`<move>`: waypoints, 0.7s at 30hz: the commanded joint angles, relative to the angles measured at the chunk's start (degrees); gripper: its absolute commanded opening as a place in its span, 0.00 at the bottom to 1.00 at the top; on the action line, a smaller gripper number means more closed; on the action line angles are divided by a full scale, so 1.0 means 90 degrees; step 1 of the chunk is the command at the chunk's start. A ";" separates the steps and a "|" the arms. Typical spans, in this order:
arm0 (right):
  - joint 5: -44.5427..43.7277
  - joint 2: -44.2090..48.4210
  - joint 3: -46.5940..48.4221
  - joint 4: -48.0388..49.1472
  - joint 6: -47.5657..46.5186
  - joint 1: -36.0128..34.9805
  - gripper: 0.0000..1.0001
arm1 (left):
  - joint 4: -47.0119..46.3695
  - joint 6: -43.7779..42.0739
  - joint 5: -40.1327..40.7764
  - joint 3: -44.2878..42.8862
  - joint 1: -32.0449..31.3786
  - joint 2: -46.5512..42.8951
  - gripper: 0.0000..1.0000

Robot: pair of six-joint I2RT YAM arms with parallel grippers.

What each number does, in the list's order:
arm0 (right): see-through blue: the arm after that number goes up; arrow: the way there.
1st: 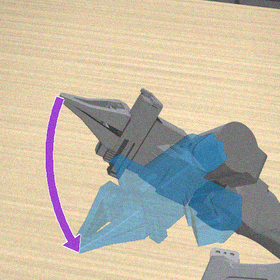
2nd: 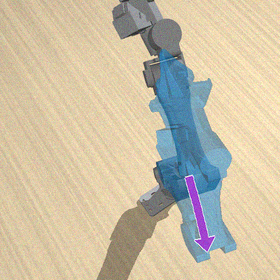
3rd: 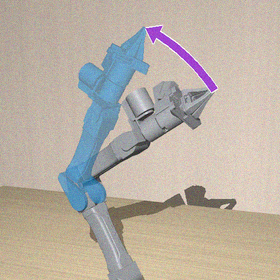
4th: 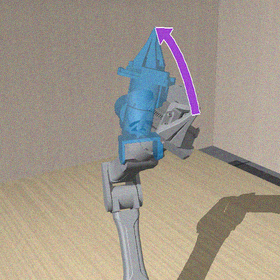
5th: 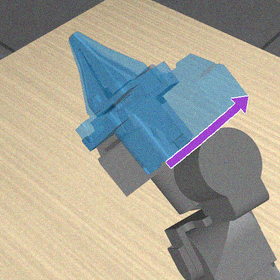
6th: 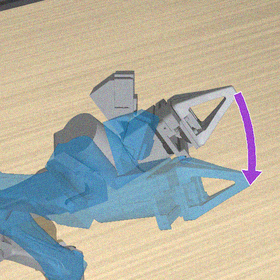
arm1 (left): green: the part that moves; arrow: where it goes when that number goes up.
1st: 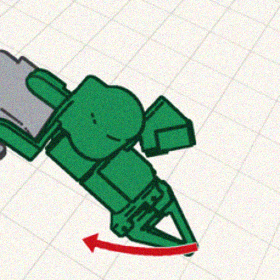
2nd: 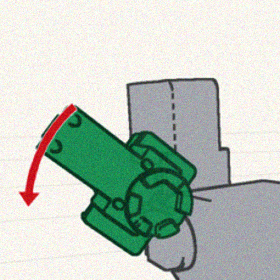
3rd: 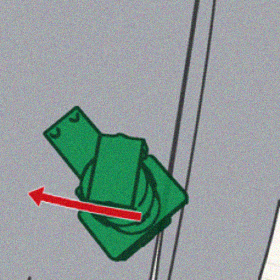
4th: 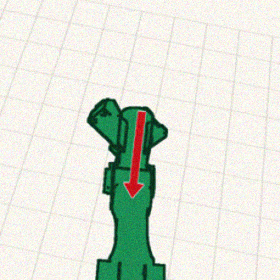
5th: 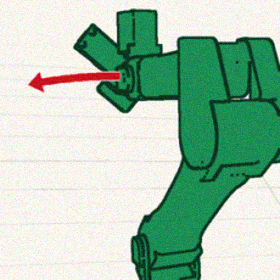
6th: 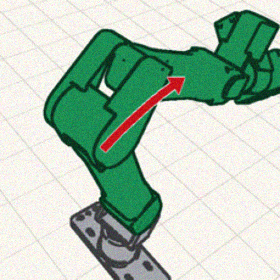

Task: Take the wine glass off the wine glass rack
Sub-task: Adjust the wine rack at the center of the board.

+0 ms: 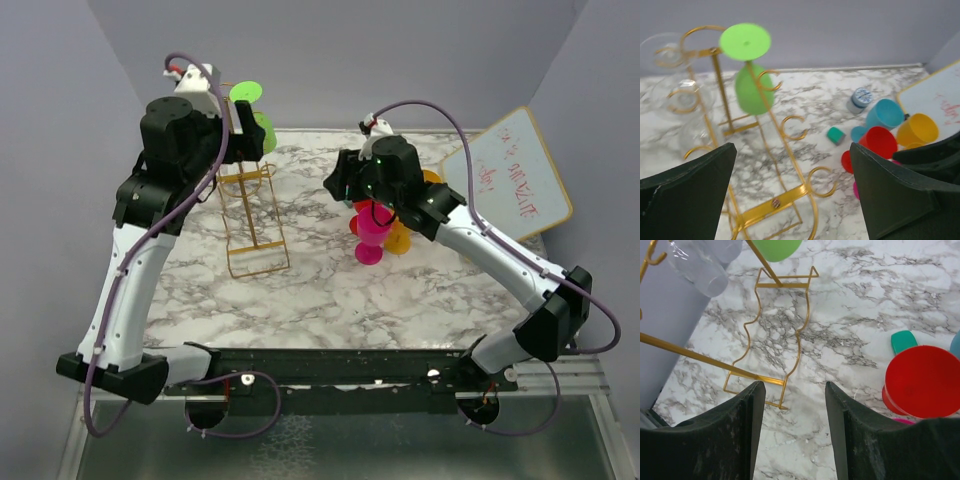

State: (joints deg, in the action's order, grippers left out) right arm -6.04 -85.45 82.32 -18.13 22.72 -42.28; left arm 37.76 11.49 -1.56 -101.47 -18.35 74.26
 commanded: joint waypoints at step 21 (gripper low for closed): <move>0.0628 -0.0529 0.0757 -0.0118 0.0070 0.0272 0.57 | 0.0900 0.0661 -0.1305 0.0721 0.2682 -0.0505 0.83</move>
State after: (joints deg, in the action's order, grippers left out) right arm -1.67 -90.02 88.07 -18.11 23.99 -40.66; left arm 48.21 14.83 0.30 -94.06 3.03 71.02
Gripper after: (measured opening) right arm 0.568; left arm 0.817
